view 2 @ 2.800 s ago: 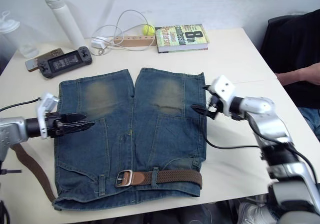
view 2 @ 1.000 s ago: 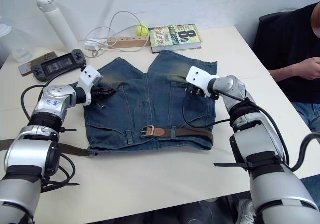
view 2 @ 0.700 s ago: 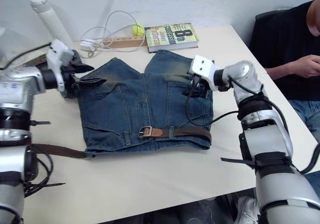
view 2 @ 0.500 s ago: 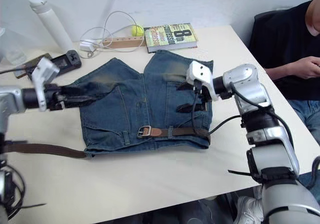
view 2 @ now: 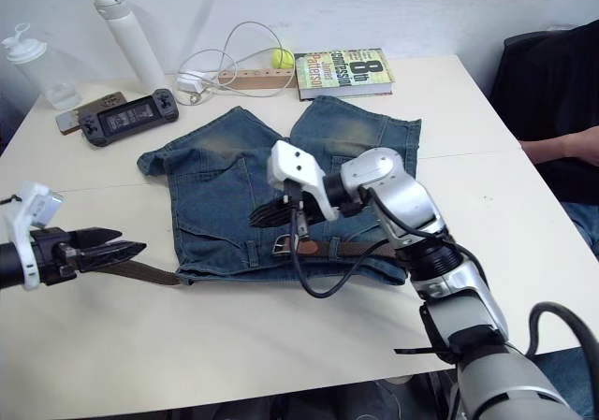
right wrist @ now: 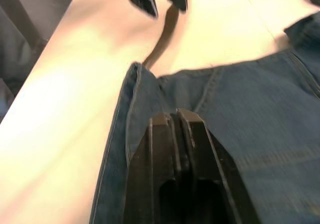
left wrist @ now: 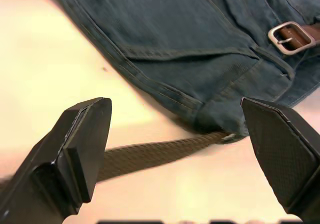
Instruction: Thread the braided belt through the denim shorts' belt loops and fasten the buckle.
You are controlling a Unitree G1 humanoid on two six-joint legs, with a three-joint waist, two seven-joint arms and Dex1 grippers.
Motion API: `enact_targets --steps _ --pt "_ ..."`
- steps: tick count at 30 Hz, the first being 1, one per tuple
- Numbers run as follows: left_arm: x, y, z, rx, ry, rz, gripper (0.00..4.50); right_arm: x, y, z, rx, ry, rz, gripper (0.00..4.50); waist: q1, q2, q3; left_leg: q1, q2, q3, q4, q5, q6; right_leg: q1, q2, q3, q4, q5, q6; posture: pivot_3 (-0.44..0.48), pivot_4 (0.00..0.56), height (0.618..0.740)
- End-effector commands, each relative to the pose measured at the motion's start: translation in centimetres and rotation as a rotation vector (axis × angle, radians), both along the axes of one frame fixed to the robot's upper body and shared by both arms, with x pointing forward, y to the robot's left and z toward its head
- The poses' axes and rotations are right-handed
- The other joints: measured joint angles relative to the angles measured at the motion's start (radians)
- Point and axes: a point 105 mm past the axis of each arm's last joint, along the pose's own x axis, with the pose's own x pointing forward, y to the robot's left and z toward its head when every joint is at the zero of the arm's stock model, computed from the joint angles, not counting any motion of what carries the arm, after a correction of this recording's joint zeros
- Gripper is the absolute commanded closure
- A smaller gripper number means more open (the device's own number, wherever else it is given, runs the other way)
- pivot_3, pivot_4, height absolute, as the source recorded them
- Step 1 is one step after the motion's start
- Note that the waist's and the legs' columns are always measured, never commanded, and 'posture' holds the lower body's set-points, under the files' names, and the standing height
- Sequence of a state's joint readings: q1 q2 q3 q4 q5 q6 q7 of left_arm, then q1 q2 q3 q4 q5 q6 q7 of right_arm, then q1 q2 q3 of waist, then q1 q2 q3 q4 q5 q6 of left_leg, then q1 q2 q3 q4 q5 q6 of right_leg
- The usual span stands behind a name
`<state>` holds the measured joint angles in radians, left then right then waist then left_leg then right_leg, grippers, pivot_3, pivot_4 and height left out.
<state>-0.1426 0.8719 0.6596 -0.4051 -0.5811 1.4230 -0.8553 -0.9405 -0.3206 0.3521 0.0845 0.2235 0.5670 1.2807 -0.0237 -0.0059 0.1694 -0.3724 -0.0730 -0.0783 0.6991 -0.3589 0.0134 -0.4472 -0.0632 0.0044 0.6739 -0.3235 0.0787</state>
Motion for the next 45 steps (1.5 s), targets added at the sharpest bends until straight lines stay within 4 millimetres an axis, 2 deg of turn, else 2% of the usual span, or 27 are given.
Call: enact_targets --steps 1,4,8,11,14,18,19,20,21,23,24,25,30,31,32,36,40,42,45 --pt "-0.7 -0.3 1.4 0.010 -0.058 0.017 0.00 -0.3 2.2 -0.9 0.003 -0.037 0.028 4.44 -0.004 0.000 0.000 0.000 0.000 0.000 0.000 0.000 0.000 0.000 0.000 0.000 0.000 0.000 0.000 0.000 0.150 0.734" --pt "-1.4 -0.4 1.4 0.021 -0.040 0.004 0.00 -0.7 4.0 -2.3 -0.010 -0.035 0.051 4.44 -0.011 0.000 0.000 0.002 0.000 0.000 -0.001 0.000 -0.001 0.001 0.001 0.000 -0.001 0.000 0.000 0.000 0.150 0.734" --pt "-1.6 0.7 1.4 0.035 -0.028 0.049 0.00 -1.0 6.1 -4.2 -0.023 -0.032 0.066 4.44 -0.030 0.000 0.000 0.003 0.001 -0.001 -0.003 0.000 -0.001 0.000 0.002 0.001 0.000 0.000 -0.001 0.000 0.150 0.734" --pt "-1.7 -0.3 1.8 0.020 -0.055 -0.015 0.00 -0.9 6.1 -3.7 -0.002 -0.024 0.067 4.44 -0.030 0.000 0.000 0.003 0.000 -0.002 -0.003 0.000 -0.002 0.001 0.001 0.000 -0.001 -0.001 -0.001 0.000 0.150 0.734" --pt "-1.3 -1.5 1.9 0.033 -0.096 -0.085 0.00 -0.6 4.6 -2.2 0.022 0.004 0.064 4.44 -0.026 0.000 0.000 0.003 0.000 -0.004 -0.002 0.000 -0.002 0.002 0.001 -0.001 -0.002 -0.001 -0.001 0.000 0.150 0.734" --pt "-0.2 -2.6 0.0 0.112 -0.087 -0.163 0.00 0.2 0.7 -0.9 -0.020 0.023 0.028 4.44 -0.011 0.000 0.000 0.003 -0.001 -0.004 -0.002 0.000 -0.002 0.003 0.001 -0.001 -0.005 0.000 -0.001 0.000 0.150 0.734" --pt "0.5 -3.0 -0.5 0.113 -0.088 -0.180 0.42 0.6 -0.5 -0.5 -0.035 0.020 0.004 4.50 -0.009 0.000 0.000 0.003 -0.001 -0.004 -0.002 0.000 -0.002 0.003 0.001 -0.001 -0.005 0.000 -0.001 0.000 0.150 0.734" --pt "0.8 -3.3 -0.9 0.113 -0.089 -0.191 0.53 0.8 -1.3 -0.2 -0.045 0.017 -0.012 4.50 -0.006 0.000 0.000 0.003 -0.001 -0.004 -0.002 0.000 -0.002 0.003 0.001 -0.001 -0.005 0.000 -0.001 0.000 0.150 0.734" --pt "1.2 -3.4 -1.2 0.113 -0.084 -0.196 0.93 1.0 -1.9 0.1 -0.050 0.012 -0.030 4.50 -0.004 0.001 0.000 0.003 -0.001 -0.004 -0.002 0.000 -0.002 0.003 0.001 -0.001 -0.006 0.000 -0.001 0.000 0.150 0.734" --pt "1.9 -3.7 -1.7 0.151 -0.091 -0.234 1.20 1.5 -3.7 1.1 -0.060 -0.007 -0.088 4.50 -0.003 0.001 0.000 0.003 0.000 -0.004 -0.003 0.000 -0.002 0.003 0.001 -0.001 -0.006 0.000 -0.001 0.000 0.150 0.734" --pt "2.2 -3.7 -1.9 0.162 -0.096 -0.245 1.67 1.6 -4.3 1.5 -0.062 -0.013 -0.107 4.50 -0.007 0.001 0.001 0.003 0.000 -0.004 -0.003 0.000 -0.002 0.003 0.001 -0.001 -0.005 0.000 -0.001 0.000 0.150 0.734" --pt "2.4 -3.9 -2.0 0.177 -0.102 -0.271 1.91 1.8 -5.1 1.8 -0.063 -0.020 -0.135 4.50 -0.006 0.002 0.001 0.003 0.000 -0.004 -0.004 -0.001 -0.002 0.002 0.002 0.000 -0.005 0.000 -0.001 0.000 0.150 0.734" --pt "1.1 -5.0 -5.1 0.230 -0.017 -0.449 3.79 2.2 -7.0 2.4 -0.064 -0.039 -0.233 4.50 -0.009 0.002 0.001 0.003 0.000 -0.004 -0.007 -0.001 -0.002 0.001 0.002 0.001 -0.008 0.000 -0.001 0.000 0.150 0.734" --pt "0.6 -5.1 -5.7 0.245 0.004 -0.486 4.34 2.2 -7.2 2.4 -0.067 -0.040 -0.243 4.50 -0.009 0.002 0.001 0.003 0.000 -0.004 -0.007 -0.001 -0.002 0.001 0.002 0.001 -0.009 0.000 -0.001 0.000 0.150 0.734" --pt "0.0 -5.4 -6.1 0.243 0.022 -0.524 4.48 2.2 -7.4 2.4 -0.068 -0.040 -0.256 4.50 -0.008 0.002 0.001 0.003 0.000 -0.004 -0.008 -0.001 -0.002 0.001 0.002 0.001 -0.009 0.000 -0.001 0.000 0.150 0.734" --pt "-2.3 -6.1 -7.2 0.248 0.074 -0.677 4.48 2.3 -8.0 2.4 -0.063 -0.035 -0.297 4.50 -0.004 0.002 0.001 0.002 0.000 -0.004 -0.009 0.000 -0.002 0.001 0.002 0.000 -0.011 0.000 -0.001 0.000 0.150 0.734" --pt "-3.5 -4.9 -9.8 0.429 0.112 -0.787 4.48 2.6 -8.2 2.2 -0.075 -0.043 -0.318 4.50 -0.003 0.003 0.001 0.003 0.000 -0.004 -0.009 0.000 -0.002 0.002 0.001 0.001 -0.011 0.000 -0.002 0.000 0.150 0.734" --pt "-2.2 -4.8 -9.6 0.423 0.057 -0.734 4.48 2.6 -8.1 2.3 -0.073 -0.048 -0.319 4.50 -0.004 0.005 0.000 0.004 0.000 -0.004 -0.010 0.000 -0.002 0.002 0.001 0.001 -0.011 0.000 -0.002 0.000 0.150 0.734" --pt "-0.4 -5.3 -7.1 0.268 -0.029 -0.605 4.48 2.5 -8.0 2.5 -0.065 -0.045 -0.312 4.50 -0.001 0.009 0.001 0.004 0.000 -0.003 -0.010 0.000 -0.001 0.002 0.001 0.001 -0.010 0.000 -0.002 0.000 0.150 0.734"
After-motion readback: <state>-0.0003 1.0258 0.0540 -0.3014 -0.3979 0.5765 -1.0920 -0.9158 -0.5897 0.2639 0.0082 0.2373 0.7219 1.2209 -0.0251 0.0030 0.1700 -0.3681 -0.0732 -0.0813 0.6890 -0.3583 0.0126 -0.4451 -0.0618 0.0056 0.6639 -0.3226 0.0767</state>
